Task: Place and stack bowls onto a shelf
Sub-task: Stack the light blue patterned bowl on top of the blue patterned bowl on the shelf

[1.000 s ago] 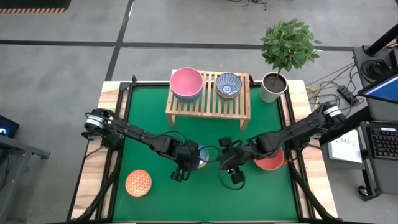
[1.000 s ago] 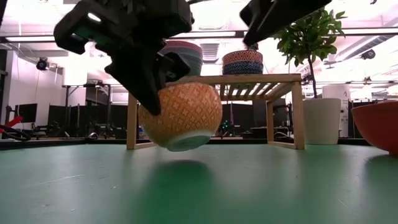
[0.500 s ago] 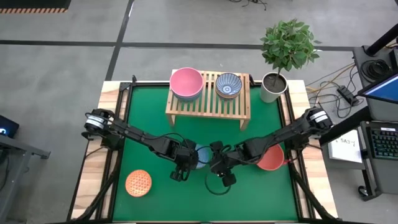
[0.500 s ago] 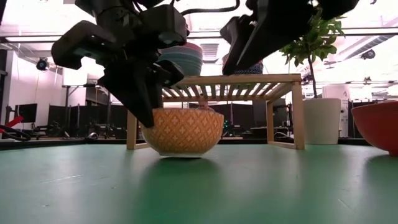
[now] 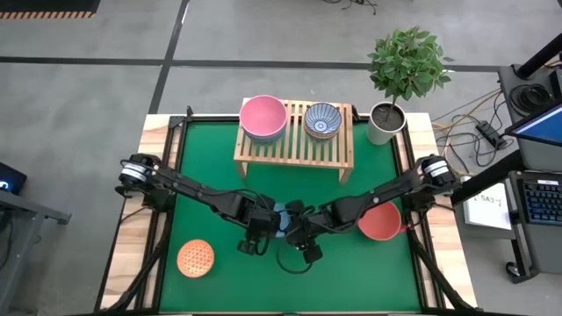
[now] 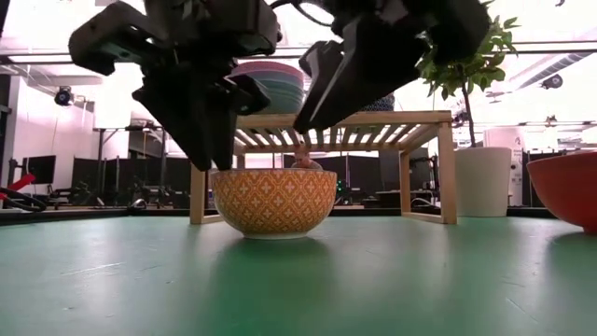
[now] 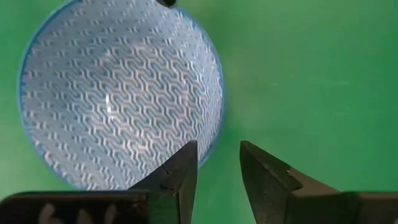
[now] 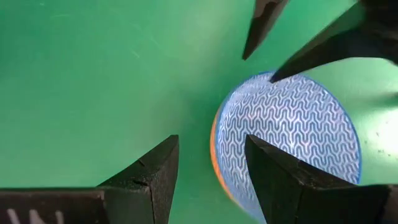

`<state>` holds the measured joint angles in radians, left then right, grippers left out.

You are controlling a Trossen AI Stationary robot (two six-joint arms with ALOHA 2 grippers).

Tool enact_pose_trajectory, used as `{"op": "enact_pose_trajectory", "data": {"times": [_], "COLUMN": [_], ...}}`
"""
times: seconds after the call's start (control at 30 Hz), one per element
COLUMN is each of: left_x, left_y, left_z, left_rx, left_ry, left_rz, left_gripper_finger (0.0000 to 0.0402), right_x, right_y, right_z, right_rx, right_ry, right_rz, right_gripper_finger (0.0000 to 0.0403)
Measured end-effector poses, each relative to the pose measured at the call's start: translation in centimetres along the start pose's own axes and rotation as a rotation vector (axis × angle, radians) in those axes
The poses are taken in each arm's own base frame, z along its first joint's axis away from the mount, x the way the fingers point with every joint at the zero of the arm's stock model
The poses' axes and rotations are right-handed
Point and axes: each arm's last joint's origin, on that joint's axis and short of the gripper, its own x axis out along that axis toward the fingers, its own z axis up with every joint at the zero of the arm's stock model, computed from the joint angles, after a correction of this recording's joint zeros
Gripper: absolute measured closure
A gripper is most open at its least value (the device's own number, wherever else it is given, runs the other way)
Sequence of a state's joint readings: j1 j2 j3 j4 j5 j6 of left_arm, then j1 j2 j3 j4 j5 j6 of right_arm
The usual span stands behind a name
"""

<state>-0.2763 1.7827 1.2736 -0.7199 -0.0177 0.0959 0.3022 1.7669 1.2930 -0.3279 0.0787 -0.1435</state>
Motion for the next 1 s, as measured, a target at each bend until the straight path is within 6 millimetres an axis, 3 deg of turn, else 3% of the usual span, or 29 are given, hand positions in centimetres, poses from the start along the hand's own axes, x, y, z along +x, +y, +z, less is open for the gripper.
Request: {"op": "enact_pose_trajectory", "data": {"times": [0.17,0.3,0.5,0.63,0.77,1.0], "left_x": [-1.7,-3.2,-7.4,-9.9,-10.9,-11.0], "left_y": [0.1,0.0,0.0,-0.2,0.0,0.1], "left_z": [-0.2,-1.5,-3.7,-5.4,-7.2,-10.7], "left_rx": [0.022,0.004,-0.066,-0.099,-0.177,-0.296], "left_ry": [-0.037,-0.044,-0.136,-0.266,-0.415,-0.631], "left_rz": [0.007,0.042,0.101,0.203,0.358,0.503], "left_gripper_finger": [0.0311,0.0326,0.0345,0.0352,0.0354,0.0354], "right_x": [1.6,2.4,3.8,4.2,4.0,1.4], "right_y": [-0.1,-0.3,-0.5,-1.1,-1.2,-1.1], "right_z": [-0.7,-0.9,-1.6,-1.8,-1.8,-1.0], "right_rx": [-0.006,-0.003,0.000,0.012,-0.005,-0.007], "right_ry": [0.031,0.039,0.062,0.058,0.061,0.043], "right_rz": [0.000,-0.003,-0.006,-0.013,-0.017,-0.004], "right_gripper_finger": [0.0241,0.0255,0.0286,0.0329,0.0382,0.0387]}}
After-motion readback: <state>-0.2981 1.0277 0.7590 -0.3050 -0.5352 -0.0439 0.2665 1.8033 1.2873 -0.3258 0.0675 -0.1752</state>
